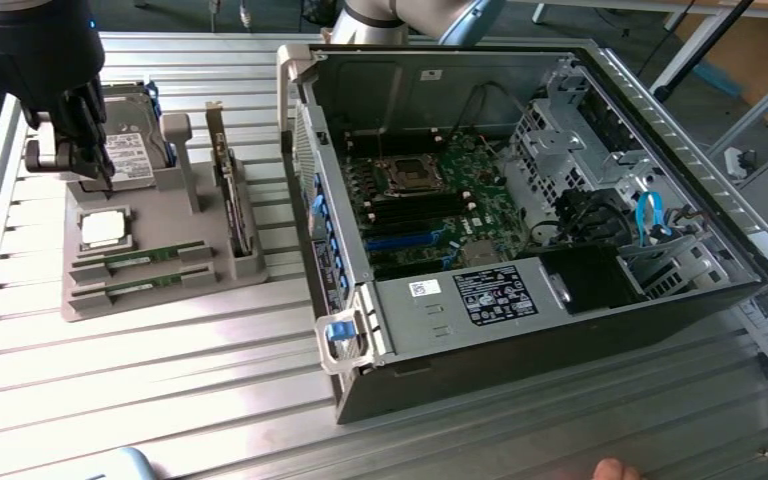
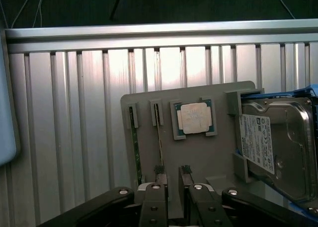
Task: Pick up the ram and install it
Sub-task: 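Pick up the ram and move it above insertion slot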
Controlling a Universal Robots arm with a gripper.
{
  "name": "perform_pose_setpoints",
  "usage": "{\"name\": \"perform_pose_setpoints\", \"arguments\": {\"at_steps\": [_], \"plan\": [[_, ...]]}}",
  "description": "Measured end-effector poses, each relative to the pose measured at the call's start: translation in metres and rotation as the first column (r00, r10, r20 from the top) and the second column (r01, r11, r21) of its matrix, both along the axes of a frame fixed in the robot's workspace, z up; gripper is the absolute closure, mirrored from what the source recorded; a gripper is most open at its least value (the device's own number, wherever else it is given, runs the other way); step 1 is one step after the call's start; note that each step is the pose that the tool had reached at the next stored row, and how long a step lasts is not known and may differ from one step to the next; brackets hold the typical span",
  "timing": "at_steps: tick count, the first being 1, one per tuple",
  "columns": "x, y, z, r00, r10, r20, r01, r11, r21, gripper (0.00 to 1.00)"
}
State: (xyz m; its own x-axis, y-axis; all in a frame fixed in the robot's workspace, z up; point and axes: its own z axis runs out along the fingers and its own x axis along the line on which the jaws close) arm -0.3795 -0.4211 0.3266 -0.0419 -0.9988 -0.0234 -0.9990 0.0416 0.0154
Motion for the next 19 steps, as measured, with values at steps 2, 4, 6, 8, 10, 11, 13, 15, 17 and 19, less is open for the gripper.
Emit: {"name": "perform_pose_setpoints", "arguments": {"at_steps": [2,4,6,8,10,11,13,15,17,19], "plan": [[-0.0001,-0.0003,-0.0001,1.0000,0.000,0.0001,0.000,1.0000,0.0001,0.76],[0.0000,-0.0011,-0.0001,1.0000,0.000,0.0001,0.000,1.0000,0.0001,0.76],[0.0000,-0.0023,0.0000,1.0000,0.000,0.0001,0.000,1.0000,0.0000,0.76],[0.0000,-0.0036,0.0000,1.0000,0.000,0.0000,0.000,1.0000,0.0000,0.76],[0.0000,-0.0050,0.0000,1.0000,0.000,0.0000,0.000,1.0000,0.0000,0.76],[0.0000,-0.0057,0.0000,1.0000,0.000,0.0000,0.000,1.0000,0.0000,0.76],[0.0000,-0.0069,-0.0001,1.0000,0.000,0.0001,0.000,1.0000,0.0001,0.76],[0.0000,-0.0081,0.0000,1.0000,0.000,0.0001,0.000,1.0000,0.0000,0.76],[0.0000,-0.0088,0.0000,1.0000,0.000,0.0000,0.000,1.0000,0.0000,0.76],[0.0000,-0.0088,0.0000,1.0000,0.000,0.0001,0.000,1.0000,0.0001,0.76]]}}
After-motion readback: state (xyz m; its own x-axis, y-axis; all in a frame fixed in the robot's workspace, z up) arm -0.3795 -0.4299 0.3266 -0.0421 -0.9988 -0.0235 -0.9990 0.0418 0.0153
